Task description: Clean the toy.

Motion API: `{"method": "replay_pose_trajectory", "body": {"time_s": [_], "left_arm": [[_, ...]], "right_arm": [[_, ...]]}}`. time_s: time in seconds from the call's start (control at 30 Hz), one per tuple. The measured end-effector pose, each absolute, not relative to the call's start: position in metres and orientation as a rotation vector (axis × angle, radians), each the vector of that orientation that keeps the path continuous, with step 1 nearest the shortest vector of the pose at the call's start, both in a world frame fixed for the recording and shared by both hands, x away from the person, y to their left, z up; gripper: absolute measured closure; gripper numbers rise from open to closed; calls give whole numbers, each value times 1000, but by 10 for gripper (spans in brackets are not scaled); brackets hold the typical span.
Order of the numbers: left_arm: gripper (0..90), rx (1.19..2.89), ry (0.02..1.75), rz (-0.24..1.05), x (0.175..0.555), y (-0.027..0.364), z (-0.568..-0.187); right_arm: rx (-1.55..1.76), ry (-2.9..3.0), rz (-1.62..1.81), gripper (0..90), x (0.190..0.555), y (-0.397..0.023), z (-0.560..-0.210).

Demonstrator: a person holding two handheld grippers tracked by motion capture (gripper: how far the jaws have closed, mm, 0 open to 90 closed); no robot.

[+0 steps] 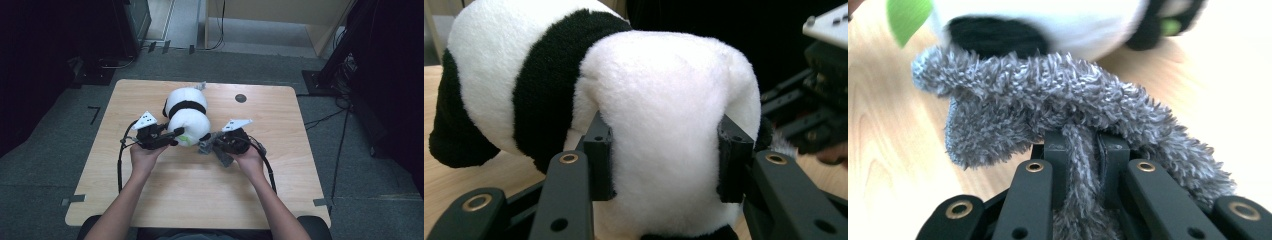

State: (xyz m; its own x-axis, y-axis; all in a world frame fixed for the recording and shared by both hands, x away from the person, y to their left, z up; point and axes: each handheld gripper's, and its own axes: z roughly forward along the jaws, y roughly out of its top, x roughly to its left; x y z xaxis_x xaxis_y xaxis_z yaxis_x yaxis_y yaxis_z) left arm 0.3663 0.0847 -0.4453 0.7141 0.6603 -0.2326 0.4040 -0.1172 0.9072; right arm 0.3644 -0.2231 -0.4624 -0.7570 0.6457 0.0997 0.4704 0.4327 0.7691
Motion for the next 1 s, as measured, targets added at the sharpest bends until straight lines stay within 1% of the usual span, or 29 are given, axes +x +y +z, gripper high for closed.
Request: {"method": "replay_pose_trajectory", "body": {"time_s": [0.1,0.23,0.37,0.47,0.67,0.87,1.0], "left_arm": [[540,1758,864,285,368,87,-447],[540,1770,862,288,368,83,-449],[539,1792,839,293,365,76,-449],[539,1801,828,288,364,72,-449],[540,1795,844,302,363,72,-449],[542,1769,869,291,364,75,-449],[542,1757,864,275,364,74,-448]], "right_arm": [[1025,2412,1278,800,366,-238,-454],[1041,2312,1405,799,364,-252,-430],[966,2293,1460,799,360,-243,-407],[940,2296,1524,799,359,-230,-398],[903,2380,1515,799,359,-199,-404],[836,2456,1524,800,350,-180,-413],[759,2554,1442,800,343,-161,-425]]}}
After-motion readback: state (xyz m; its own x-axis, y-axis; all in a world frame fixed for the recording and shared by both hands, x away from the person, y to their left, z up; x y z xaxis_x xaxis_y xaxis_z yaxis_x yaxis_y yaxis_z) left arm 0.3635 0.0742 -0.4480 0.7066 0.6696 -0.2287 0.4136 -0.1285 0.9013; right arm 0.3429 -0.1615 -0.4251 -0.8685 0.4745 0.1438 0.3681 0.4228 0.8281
